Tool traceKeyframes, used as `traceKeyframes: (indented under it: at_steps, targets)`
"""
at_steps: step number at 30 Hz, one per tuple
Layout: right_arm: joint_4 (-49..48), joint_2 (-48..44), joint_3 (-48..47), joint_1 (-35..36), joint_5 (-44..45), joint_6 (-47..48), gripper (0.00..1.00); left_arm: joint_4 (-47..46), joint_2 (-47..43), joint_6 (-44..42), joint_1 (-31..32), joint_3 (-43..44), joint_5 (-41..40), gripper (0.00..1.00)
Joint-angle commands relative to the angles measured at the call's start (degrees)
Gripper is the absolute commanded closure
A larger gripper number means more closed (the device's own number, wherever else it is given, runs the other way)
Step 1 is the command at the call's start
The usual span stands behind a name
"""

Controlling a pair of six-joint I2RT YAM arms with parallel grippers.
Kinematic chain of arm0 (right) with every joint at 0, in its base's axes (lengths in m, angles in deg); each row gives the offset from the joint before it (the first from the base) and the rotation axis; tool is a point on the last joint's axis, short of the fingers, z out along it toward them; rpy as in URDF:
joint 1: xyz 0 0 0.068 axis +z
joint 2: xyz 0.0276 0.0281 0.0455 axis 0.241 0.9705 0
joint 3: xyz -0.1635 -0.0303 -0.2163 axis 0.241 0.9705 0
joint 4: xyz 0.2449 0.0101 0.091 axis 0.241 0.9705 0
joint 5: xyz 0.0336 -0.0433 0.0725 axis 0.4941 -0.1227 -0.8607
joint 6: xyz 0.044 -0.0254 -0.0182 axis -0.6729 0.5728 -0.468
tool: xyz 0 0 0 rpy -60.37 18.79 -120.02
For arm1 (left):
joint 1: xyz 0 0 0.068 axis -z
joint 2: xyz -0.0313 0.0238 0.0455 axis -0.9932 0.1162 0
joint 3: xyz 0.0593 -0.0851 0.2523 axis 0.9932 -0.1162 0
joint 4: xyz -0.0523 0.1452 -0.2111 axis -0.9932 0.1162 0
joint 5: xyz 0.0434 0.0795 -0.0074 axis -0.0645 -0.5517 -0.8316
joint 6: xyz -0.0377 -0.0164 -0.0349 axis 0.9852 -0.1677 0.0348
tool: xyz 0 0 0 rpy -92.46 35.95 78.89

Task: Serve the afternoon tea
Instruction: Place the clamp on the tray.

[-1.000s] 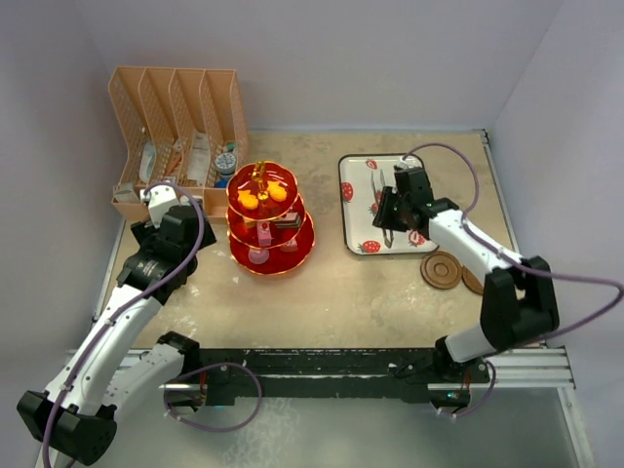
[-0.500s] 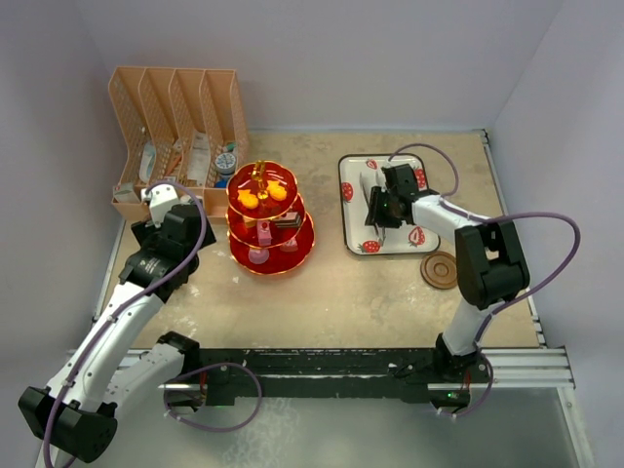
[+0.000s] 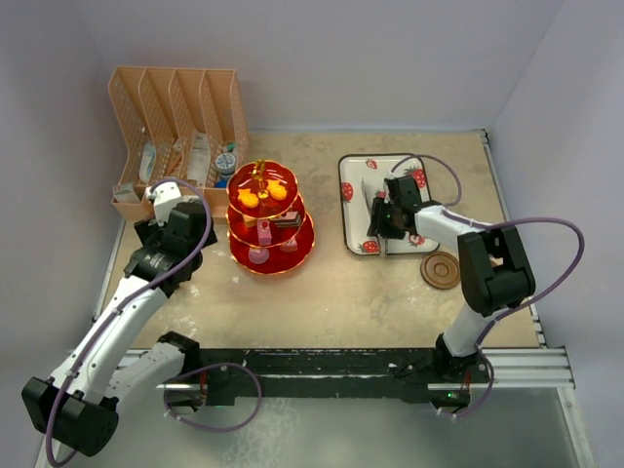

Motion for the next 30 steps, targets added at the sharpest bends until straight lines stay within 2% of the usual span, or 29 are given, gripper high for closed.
traceKeyframes:
  at_steps: [1, 5, 10, 15, 17, 20, 22, 24, 27, 30]
  targets:
    - [-3.38, -2.70, 2.19, 0.03, -0.75, -1.28, 0.50, -0.73, 0.54, 0.28, 0.12, 0.76, -1.56, 0.05]
    - [-0.59, -1.56, 0.15, 0.00, 1.18, -0.59, 0.46, -0.74, 1.46, 0.09, 0.11, 0.93, -1.17, 0.05]
    - [0.16, -6.71, 1.32, -0.01, 1.98, -0.87, 0.33, -0.70, 1.09, 0.14, 0.09, 0.86, -1.15, 0.05]
    - [4.40, -11.58, -0.12, 0.00, 4.71, -0.94, 0.31, -0.58, 0.47, 0.35, 0.08, 0.76, -1.40, 0.05]
    - [5.62, -15.14, -0.12, -0.01, 7.47, -2.20, 0.31, -0.56, 0.19, 0.53, 0.12, 0.74, -1.58, 0.05]
    - [7.46, -21.06, 1.43, -0.51, 17.89, -5.92, 0.30, -0.54, -0.16, 0.58, 0.17, 0.68, -1.69, 0.05]
    - [7.99, -24.32, 3.88, -3.18, 21.71, -8.22, 0.26, -0.52, -0.25, 0.59, 0.17, 0.66, -1.69, 0.05]
    - [7.67, -26.79, 7.72, -8.58, 20.85, -9.59, 0.25, -0.47, -0.43, 0.61, 0.15, 0.65, -1.63, 0.05]
    - [5.99, -28.39, 13.28, -16.81, 15.49, -10.24, 0.25, -0.56, -0.85, 0.64, 0.13, 0.59, -1.54, 0.05]
    - [4.85, -27.51, 17.48, -21.77, 9.74, -11.64, 0.27, -0.63, -1.28, 0.62, 0.19, 0.56, -1.42, 0.05]
